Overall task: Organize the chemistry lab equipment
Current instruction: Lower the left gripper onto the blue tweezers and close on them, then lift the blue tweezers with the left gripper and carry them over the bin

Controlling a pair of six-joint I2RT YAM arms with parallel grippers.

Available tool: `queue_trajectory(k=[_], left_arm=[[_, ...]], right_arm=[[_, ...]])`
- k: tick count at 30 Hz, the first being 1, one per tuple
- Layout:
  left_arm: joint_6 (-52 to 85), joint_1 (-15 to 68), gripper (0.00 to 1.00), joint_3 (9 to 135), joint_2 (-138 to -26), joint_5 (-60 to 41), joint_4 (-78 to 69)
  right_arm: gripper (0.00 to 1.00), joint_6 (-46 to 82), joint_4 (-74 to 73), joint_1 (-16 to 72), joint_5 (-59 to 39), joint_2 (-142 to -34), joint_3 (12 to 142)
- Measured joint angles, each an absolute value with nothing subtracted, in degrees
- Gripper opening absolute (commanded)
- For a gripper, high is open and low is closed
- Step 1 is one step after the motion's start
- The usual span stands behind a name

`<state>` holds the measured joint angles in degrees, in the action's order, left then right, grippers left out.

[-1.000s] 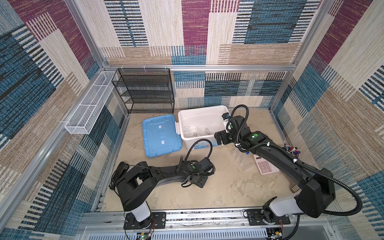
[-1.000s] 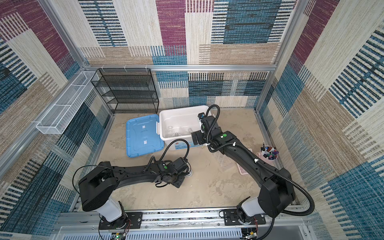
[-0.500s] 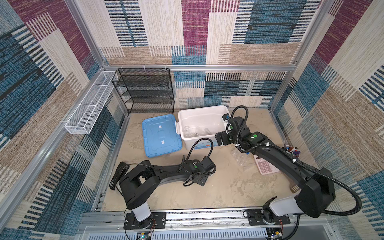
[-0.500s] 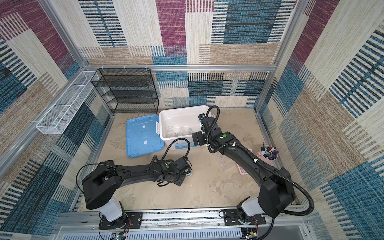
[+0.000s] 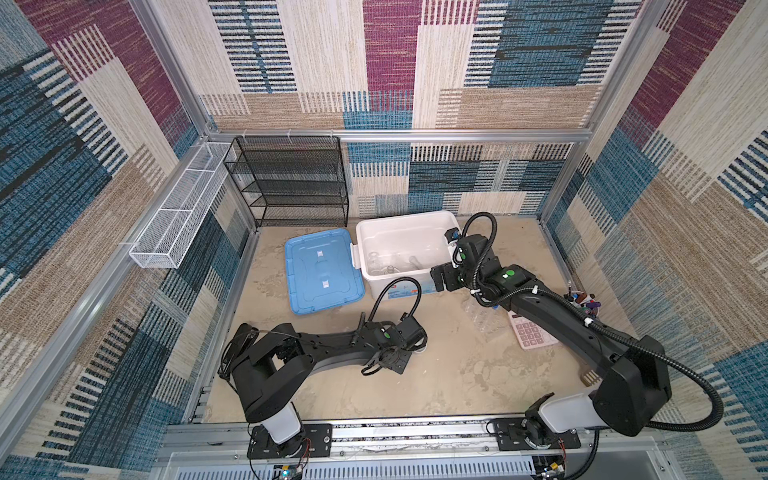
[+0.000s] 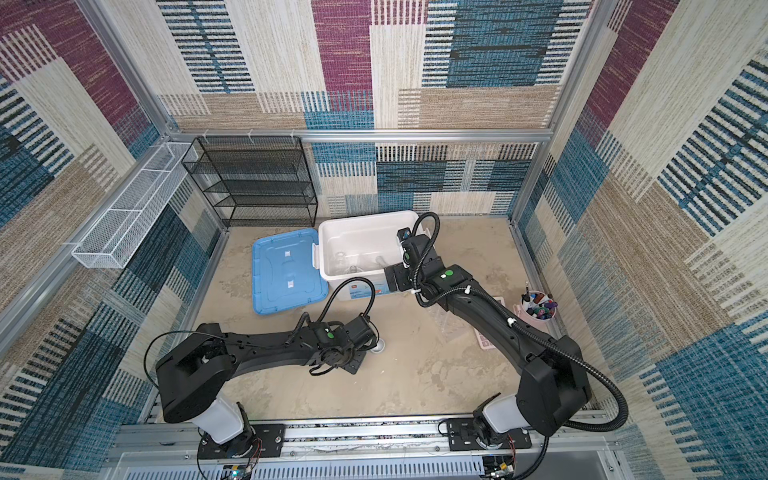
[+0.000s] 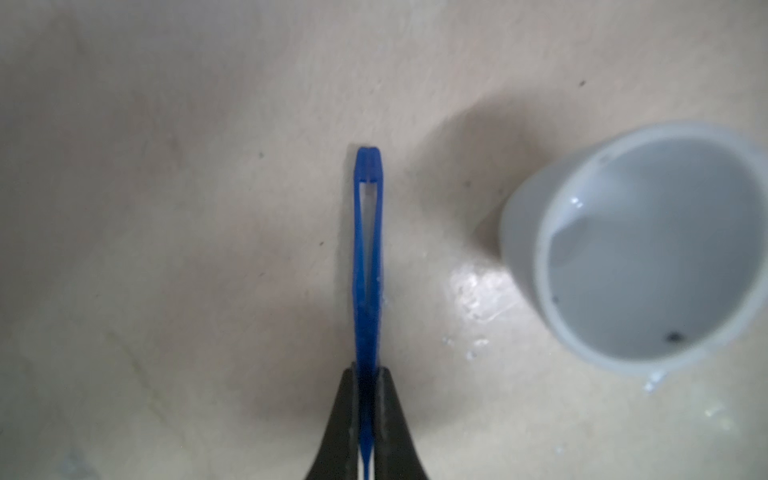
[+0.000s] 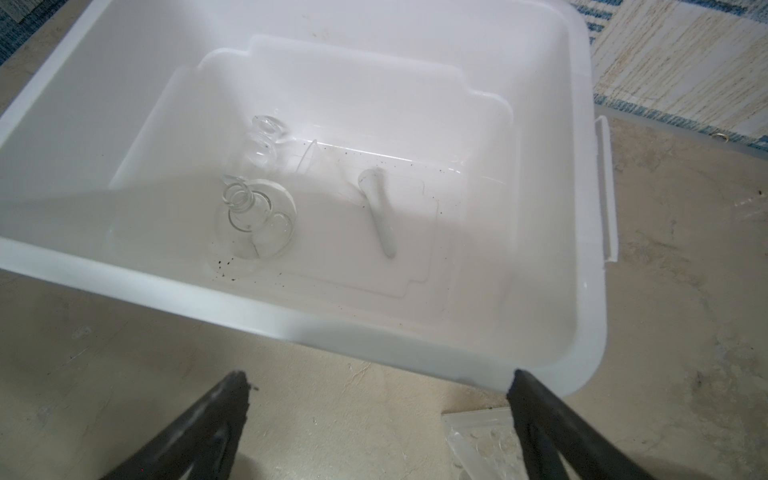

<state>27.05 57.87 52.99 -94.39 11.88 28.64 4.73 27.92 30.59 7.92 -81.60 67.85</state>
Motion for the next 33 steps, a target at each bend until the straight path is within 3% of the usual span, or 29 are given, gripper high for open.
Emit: queue_trajectory(k=[19,25,33], left_arm=[[18.39,56.60,0.00,64.55,-78.22,19.46,36.86],[8.99,50.81,0.00,72.66,-80.07,19.97,36.38],[-7.03,41.34,0.01,85.97,-90.85,10.70,34.44]], right_arm=[[1.00,4.62,23.83,26.04,6.66,-76.86,66.06],[1.00,4.64,23.38,24.47,6.59,-75.61,64.71],[1.00,4.67,23.18,23.92,5.65,-74.46,62.41]])
